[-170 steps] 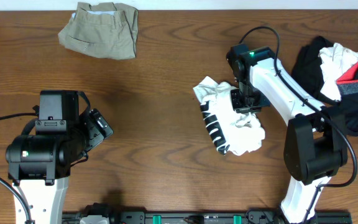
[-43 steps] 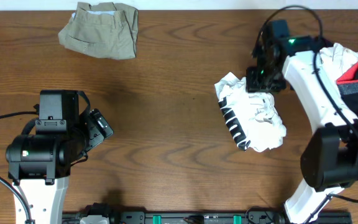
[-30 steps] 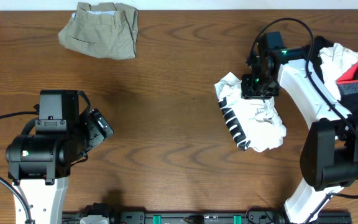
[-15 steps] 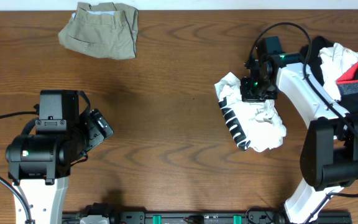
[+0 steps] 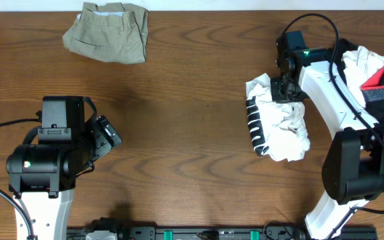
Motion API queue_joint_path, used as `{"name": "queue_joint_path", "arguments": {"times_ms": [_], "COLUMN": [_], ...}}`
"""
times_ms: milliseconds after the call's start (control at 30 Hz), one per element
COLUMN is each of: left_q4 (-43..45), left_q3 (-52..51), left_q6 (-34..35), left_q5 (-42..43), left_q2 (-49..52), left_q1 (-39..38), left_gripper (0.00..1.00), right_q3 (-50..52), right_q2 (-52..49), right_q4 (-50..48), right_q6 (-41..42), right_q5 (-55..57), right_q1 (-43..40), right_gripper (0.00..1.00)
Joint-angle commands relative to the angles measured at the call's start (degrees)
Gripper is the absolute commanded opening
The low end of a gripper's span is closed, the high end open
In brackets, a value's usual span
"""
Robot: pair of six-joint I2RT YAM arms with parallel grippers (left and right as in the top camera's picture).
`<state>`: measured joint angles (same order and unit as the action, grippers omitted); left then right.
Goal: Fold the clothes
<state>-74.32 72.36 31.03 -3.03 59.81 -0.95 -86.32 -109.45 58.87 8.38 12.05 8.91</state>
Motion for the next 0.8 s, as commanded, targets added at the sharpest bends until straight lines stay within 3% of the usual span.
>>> {"name": "queue_joint_path", "arguments": {"times_ms": [0, 67, 233, 433, 567, 767], "left_q4": [0.00, -0.02, -0.15, -0.20, -0.17, -0.24], "left_q3": [-0.13, -0.13, -0.13, -0.13, -0.15, -0.15], "left_q6": [-1.01, -1.01, -1.01, -1.01, -1.01, -1.03], "left_q5": [-0.70, -0.70, -0.70, -0.70, -0.70, -0.70], "left_q2": [0.07, 0.07, 0.07, 0.07, 0.07, 0.11], "left_q1": [0.28, 0.28, 0.28, 0.28, 0.28, 0.28], "left_gripper": [0.98, 0.98, 0.98, 0.98, 0.98, 0.98], "right_q3": [-1.11, -1.11, -2.14, -6.71, -6.88, 0.42], "right_q2": [-0.04, -0.04, 0.07, 1.99, 2.78, 1.05], "right_q4": [0.31, 1.31, 5.40, 6.60, 5.18, 2.03], "right_q6": [-0.07, 1.29, 7.54, 7.17, 0.13, -0.55], "right_q5": [4.52, 7.89, 8.20, -8.17, -25.27, -25.75], "right_q1": [-0.39, -0.37, -0.24, -0.22, -0.22, -0.50], "right_gripper": [0.24, 0.23, 0.01, 0.01, 0.07, 0.05]}}
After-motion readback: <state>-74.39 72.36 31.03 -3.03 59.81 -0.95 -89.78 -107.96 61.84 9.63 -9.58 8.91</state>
